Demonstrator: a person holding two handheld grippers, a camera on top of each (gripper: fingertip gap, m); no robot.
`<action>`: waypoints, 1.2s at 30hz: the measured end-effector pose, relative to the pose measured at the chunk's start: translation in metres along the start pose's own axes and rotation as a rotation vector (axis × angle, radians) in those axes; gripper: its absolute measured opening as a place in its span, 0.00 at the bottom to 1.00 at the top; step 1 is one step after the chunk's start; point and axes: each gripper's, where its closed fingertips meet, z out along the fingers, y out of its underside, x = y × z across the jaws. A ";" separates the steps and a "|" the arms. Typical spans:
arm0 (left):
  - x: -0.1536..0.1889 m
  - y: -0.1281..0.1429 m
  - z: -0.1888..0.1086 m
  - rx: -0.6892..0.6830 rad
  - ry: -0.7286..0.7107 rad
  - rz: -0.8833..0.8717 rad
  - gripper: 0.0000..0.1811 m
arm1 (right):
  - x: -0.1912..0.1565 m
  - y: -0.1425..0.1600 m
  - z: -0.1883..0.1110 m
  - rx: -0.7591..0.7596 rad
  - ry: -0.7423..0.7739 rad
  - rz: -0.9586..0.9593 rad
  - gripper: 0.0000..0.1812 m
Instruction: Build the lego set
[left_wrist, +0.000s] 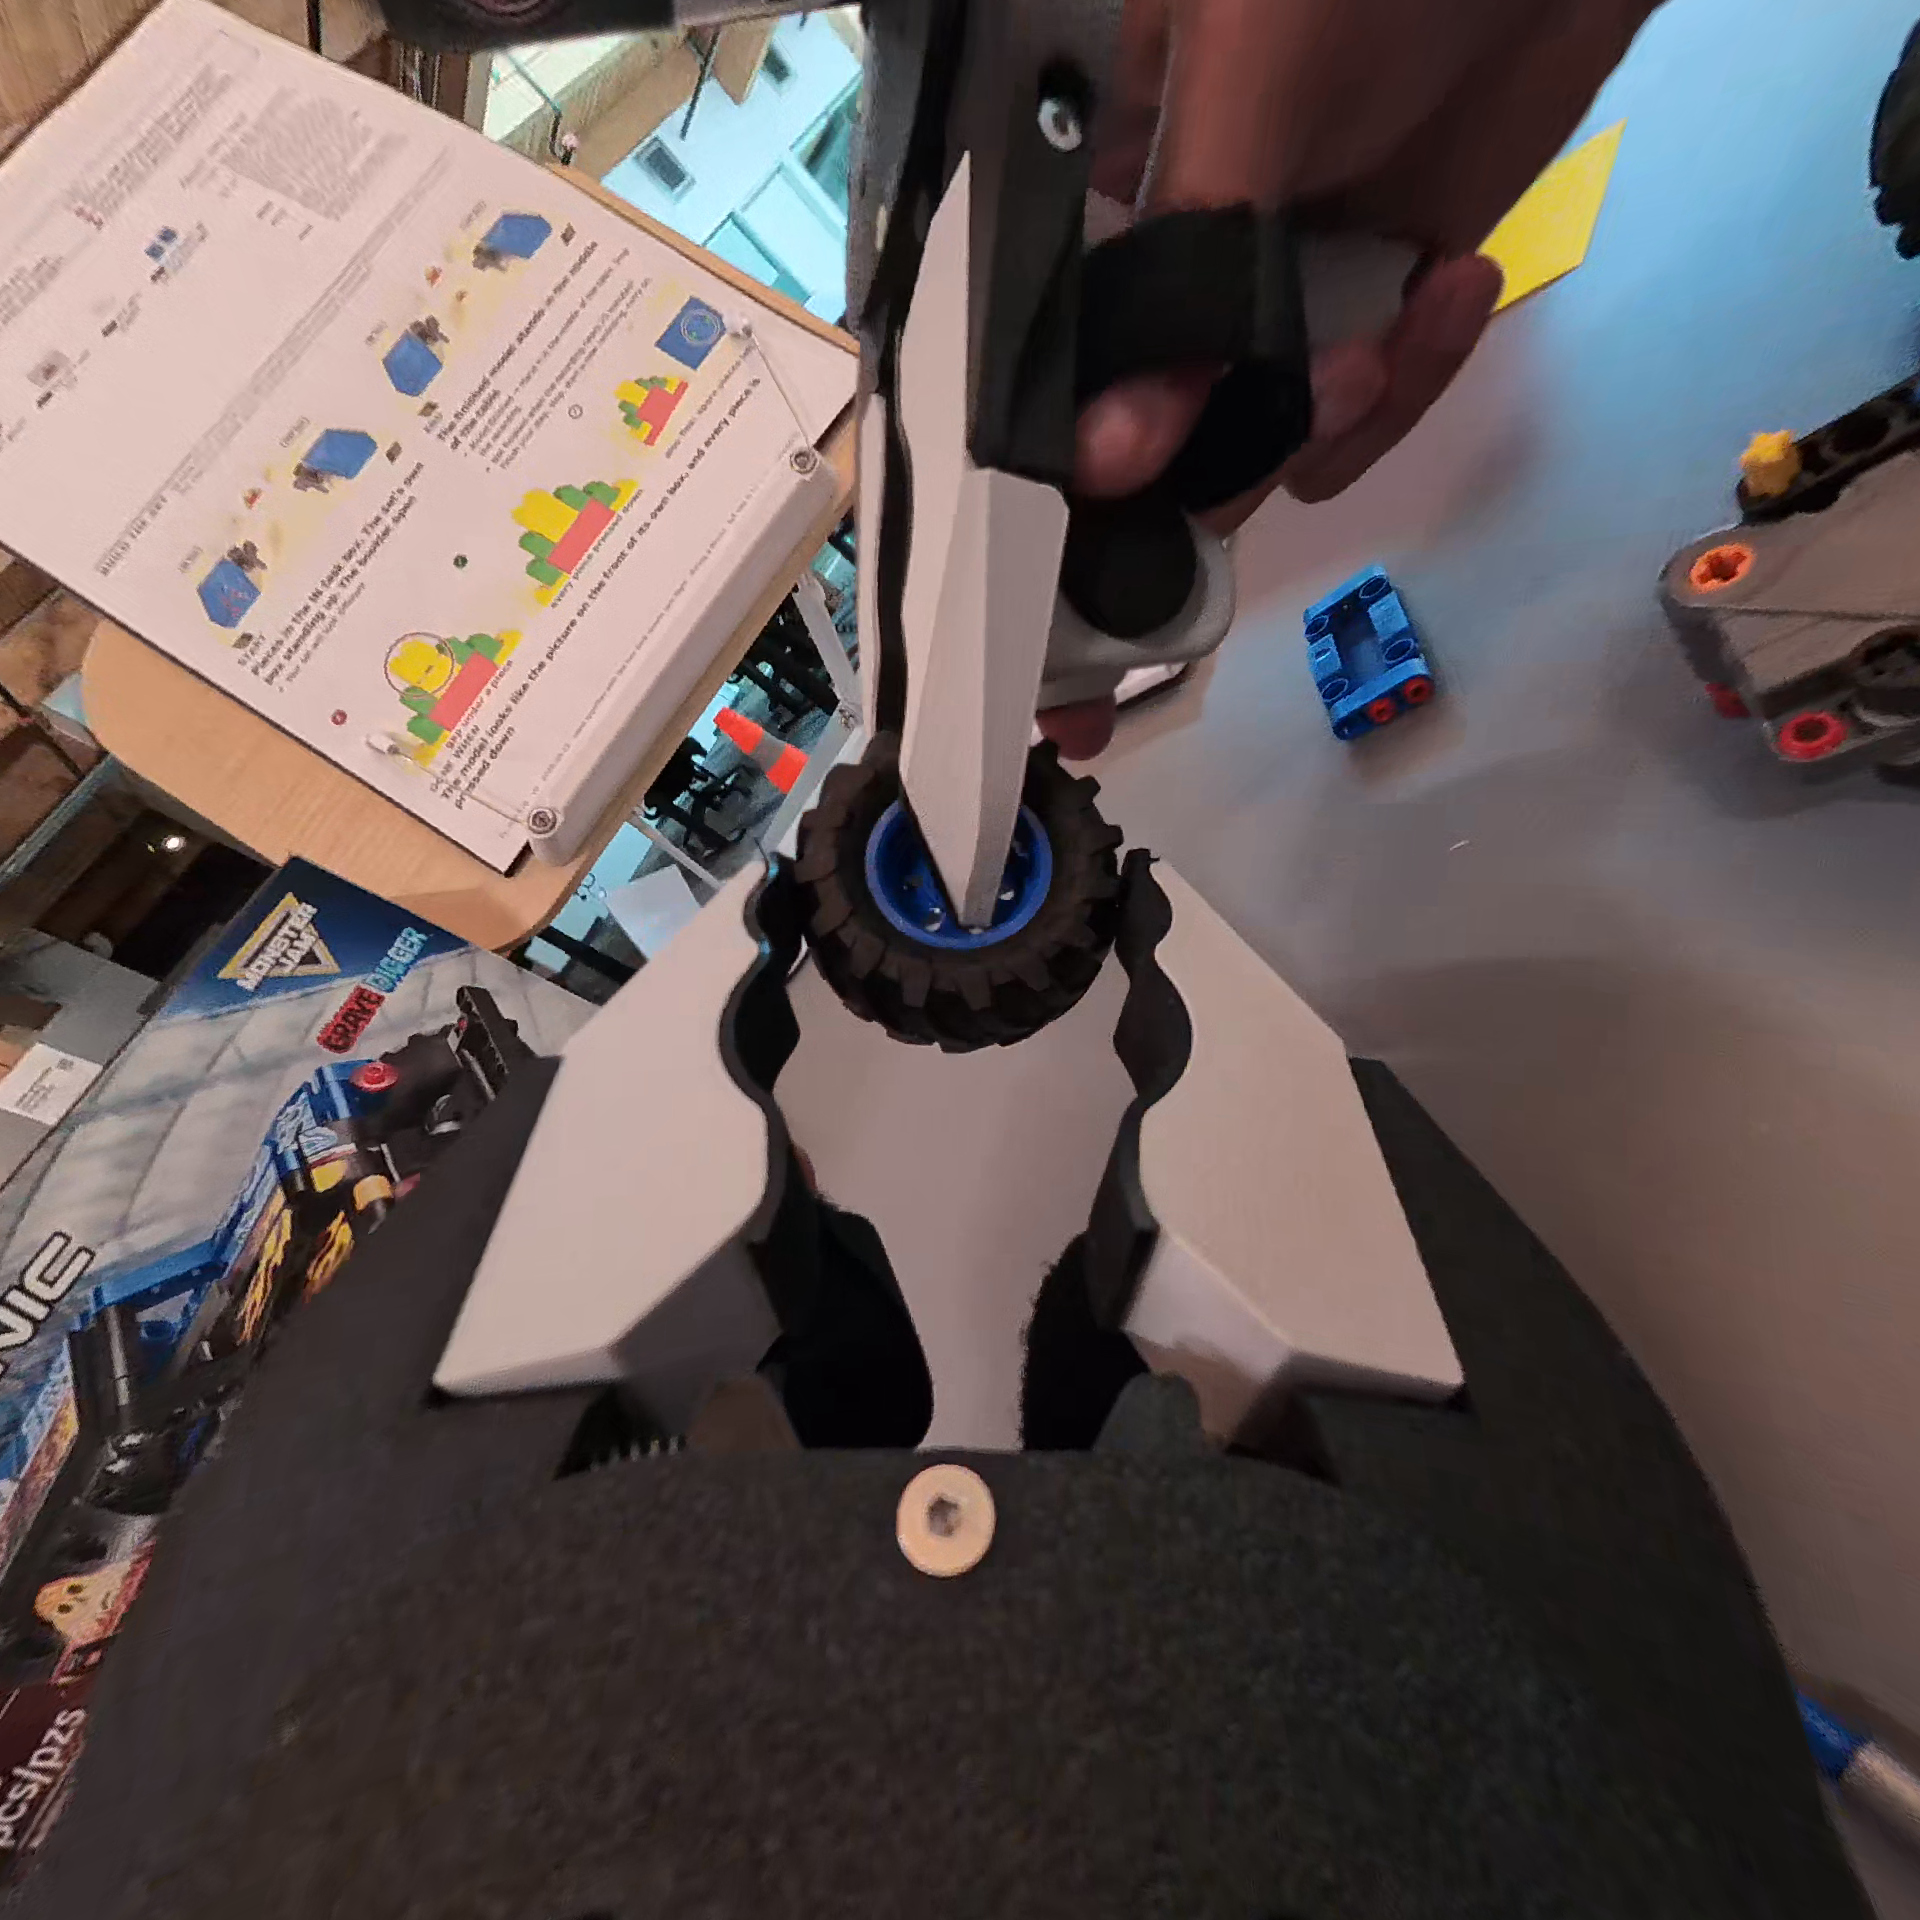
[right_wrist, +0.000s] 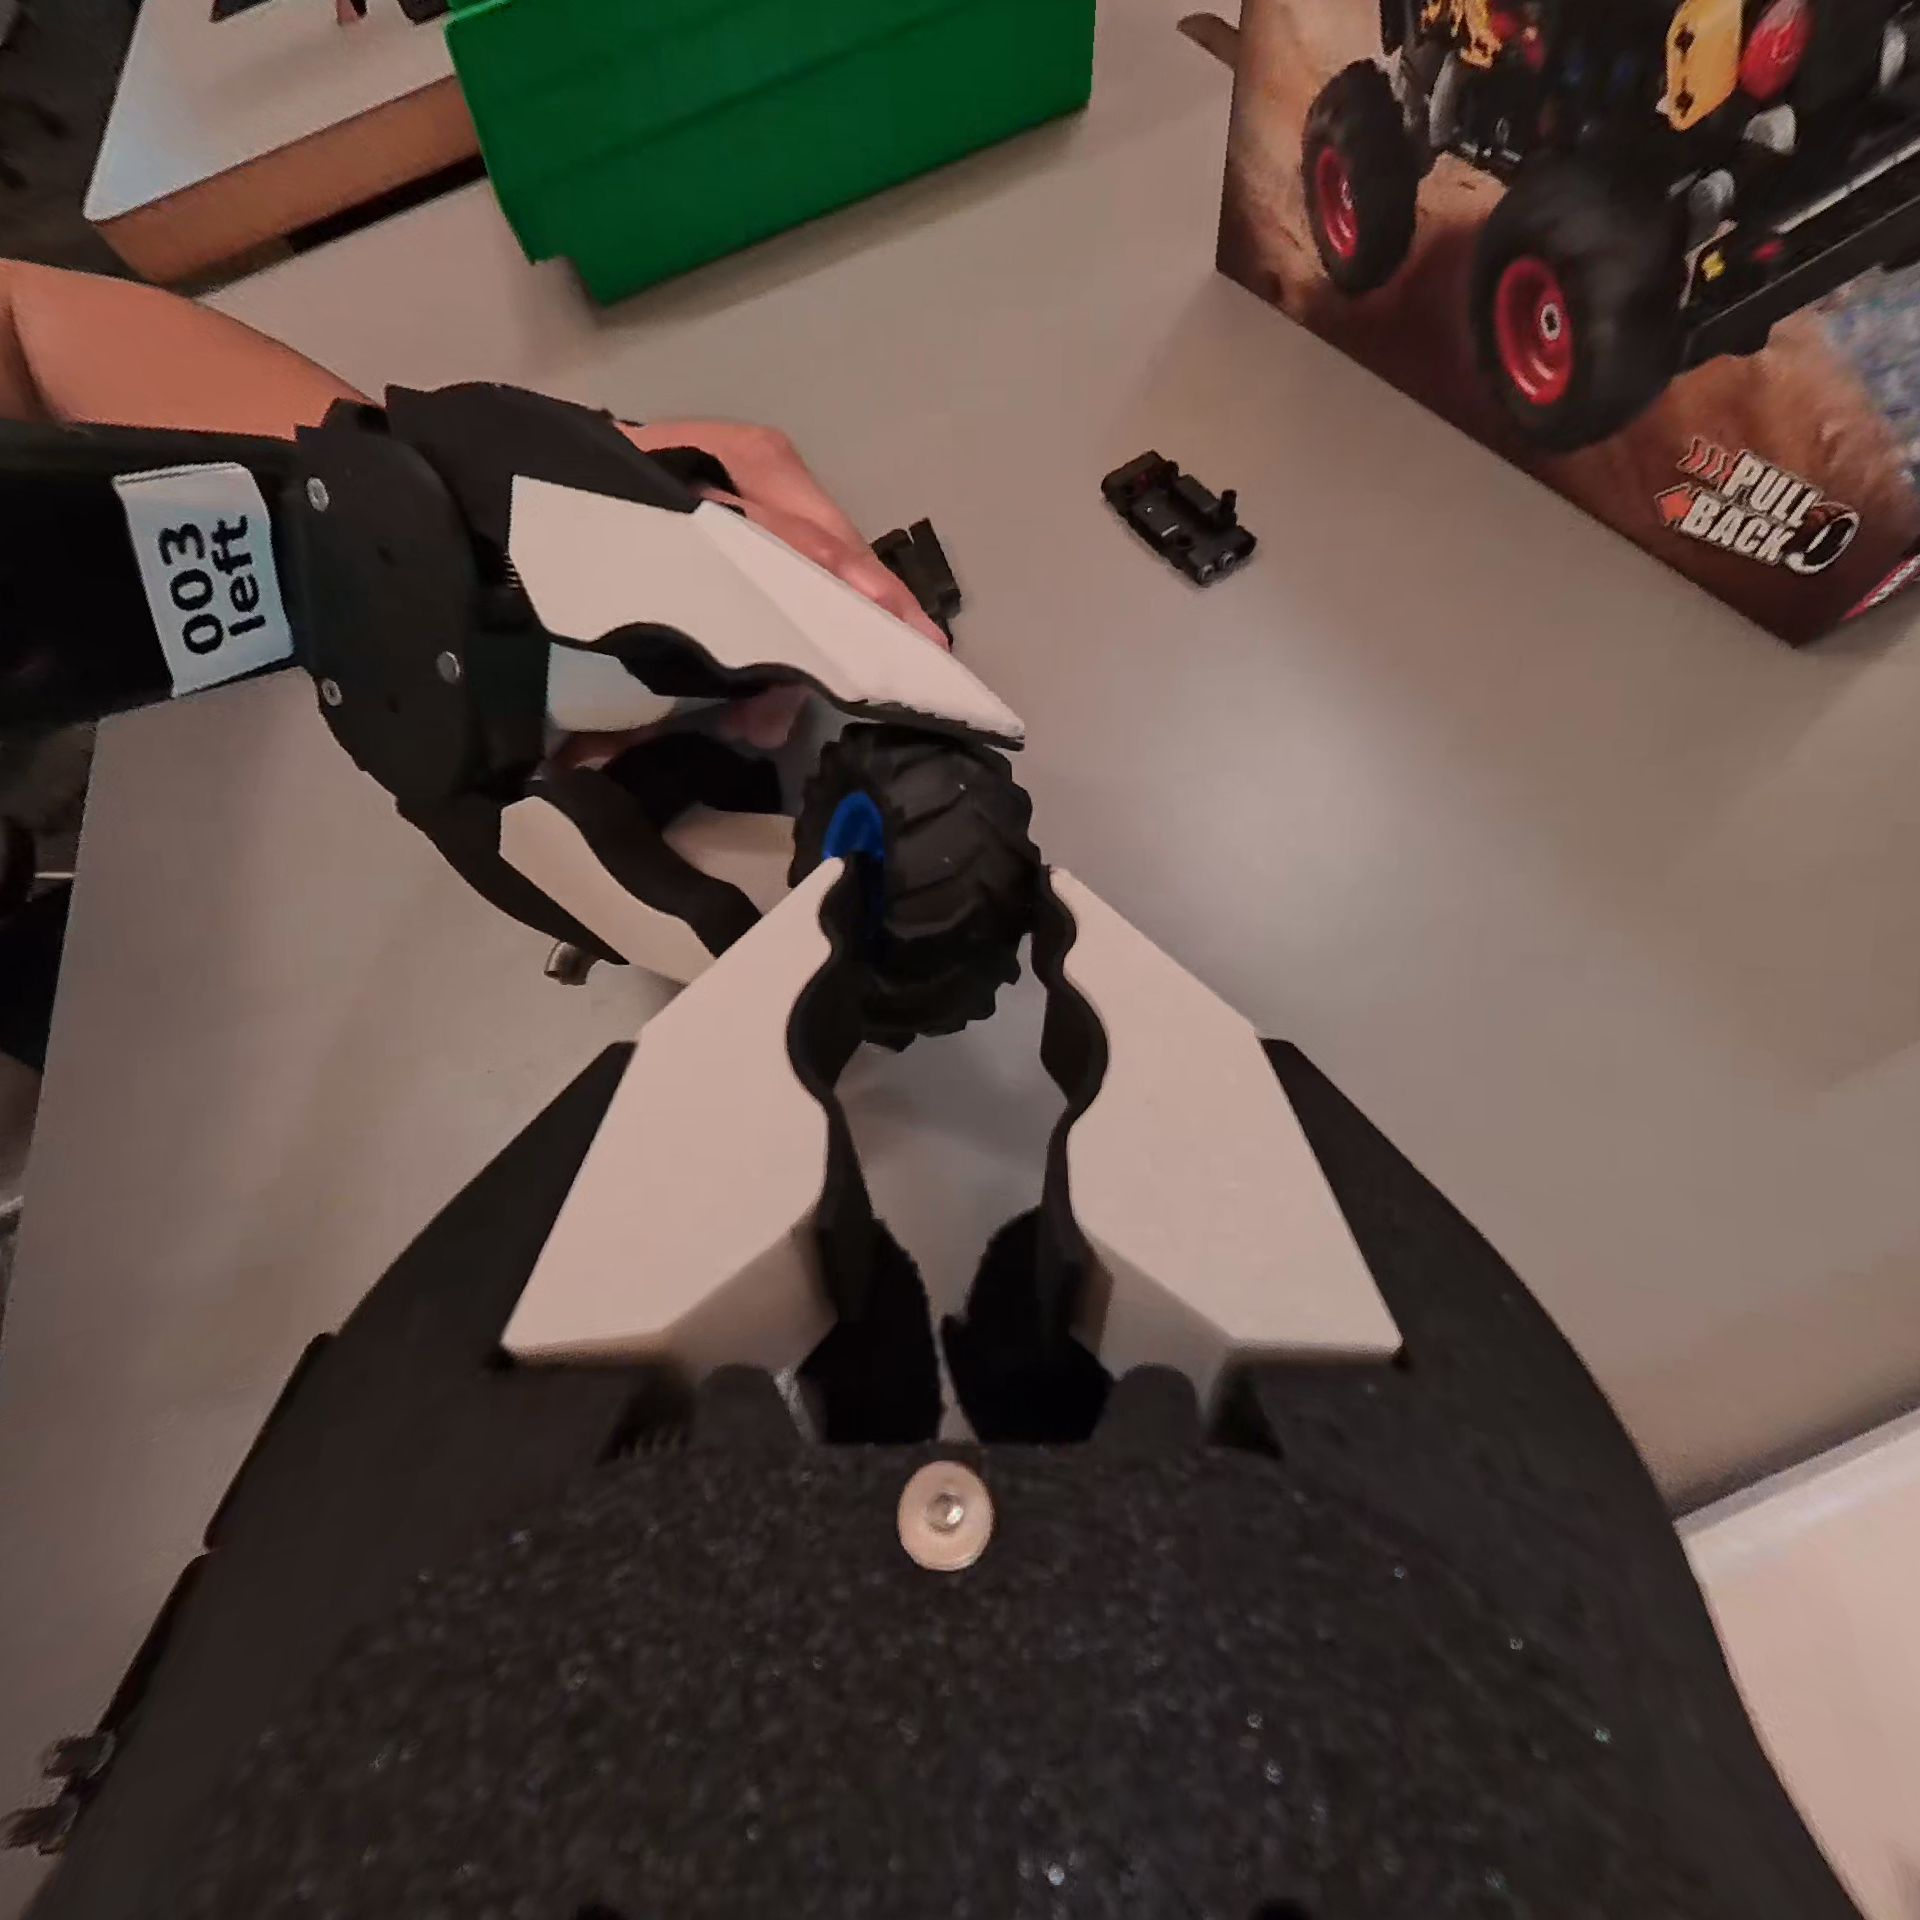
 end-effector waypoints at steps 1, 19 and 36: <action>0.003 0.002 0.001 -0.012 0.028 -0.038 0.34 | 0.003 0.002 0.001 -0.014 0.018 0.000 0.16; 0.016 0.012 0.000 -0.122 0.532 -0.857 0.17 | 0.015 0.011 0.003 -0.005 0.085 -0.071 0.15; 0.033 0.049 0.008 -0.426 0.332 -0.626 0.17 | 0.033 0.037 0.022 -0.185 0.270 -0.152 0.16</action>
